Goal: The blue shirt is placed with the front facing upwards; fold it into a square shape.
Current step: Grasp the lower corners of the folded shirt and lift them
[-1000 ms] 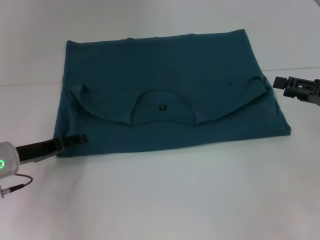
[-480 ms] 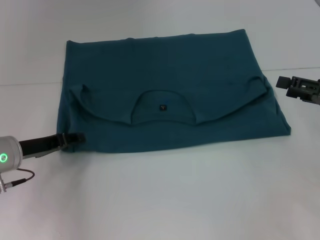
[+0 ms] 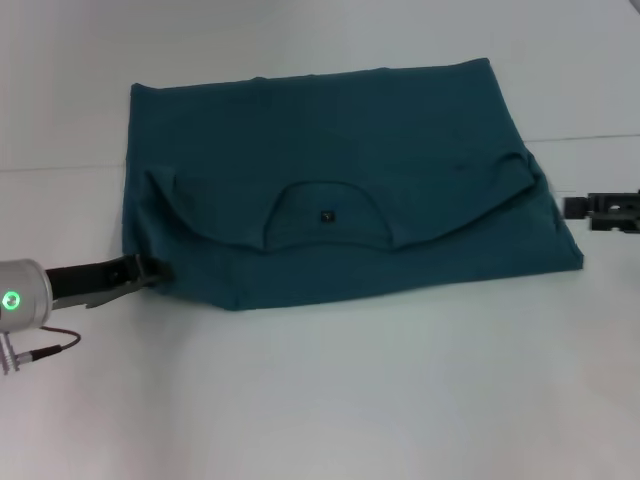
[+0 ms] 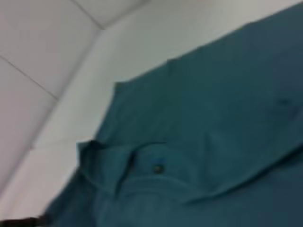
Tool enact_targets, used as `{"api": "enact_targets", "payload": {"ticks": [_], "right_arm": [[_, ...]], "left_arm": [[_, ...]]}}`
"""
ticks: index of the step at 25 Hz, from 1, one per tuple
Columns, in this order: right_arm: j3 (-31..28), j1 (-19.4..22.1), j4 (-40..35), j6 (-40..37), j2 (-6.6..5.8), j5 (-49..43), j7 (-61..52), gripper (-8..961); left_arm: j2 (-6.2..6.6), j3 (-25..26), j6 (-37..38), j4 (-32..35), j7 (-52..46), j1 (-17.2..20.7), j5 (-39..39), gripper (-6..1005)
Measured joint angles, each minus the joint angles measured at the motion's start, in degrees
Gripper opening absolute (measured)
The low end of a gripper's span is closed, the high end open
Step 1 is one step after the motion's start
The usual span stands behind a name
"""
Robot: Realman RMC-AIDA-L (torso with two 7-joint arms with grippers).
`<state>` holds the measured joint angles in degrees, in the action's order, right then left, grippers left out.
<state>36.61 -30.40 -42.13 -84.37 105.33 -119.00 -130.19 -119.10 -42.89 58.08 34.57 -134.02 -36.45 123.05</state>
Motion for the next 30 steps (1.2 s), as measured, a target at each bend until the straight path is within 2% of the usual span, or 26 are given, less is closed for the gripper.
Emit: {"api": "enact_targets", "payload": {"ticks": [5,7,9,12,21,27,30], "right_arm": [[0.02,-2.41,-0.15,-0.12,-3.99,-6.45,-4.14,728],[-0.11,-3.48,-0.19,0.86,-4.66,-9.4,-5.11,726],[-0.08,-4.45,-0.16,2.32,-4.69,-11.82,-5.47,724],[0.24,-5.72,0.35,4.89,-3.77,-16.01,-5.76,721],[0.31,-8.08,1.66,15.6,2.04,-25.66,-6.29,713],[2.09,-9.14,3.32,23.34,4.46,-27.02,-4.65,708],[3.43,-9.63,4.0,25.85,4.95,-27.09,-4.55,705]], "left_arm": [[0.8,0.0,6.24,2.08,-4.75,-0.44,0.11,88],[1.41,0.1,8.14,2.25,-6.24,-0.75,0.17,72],[1.78,0.44,9.08,2.41,-6.98,-0.96,0.18,56],[2.05,0.61,9.47,2.9,-7.73,-0.99,0.18,56],[2.47,0.79,9.57,3.59,-8.3,-1.06,0.18,57],[2.47,0.79,9.22,3.59,-8.33,-1.14,0.08,56],[2.48,0.79,9.21,3.59,-8.34,-1.15,0.03,56]]}}
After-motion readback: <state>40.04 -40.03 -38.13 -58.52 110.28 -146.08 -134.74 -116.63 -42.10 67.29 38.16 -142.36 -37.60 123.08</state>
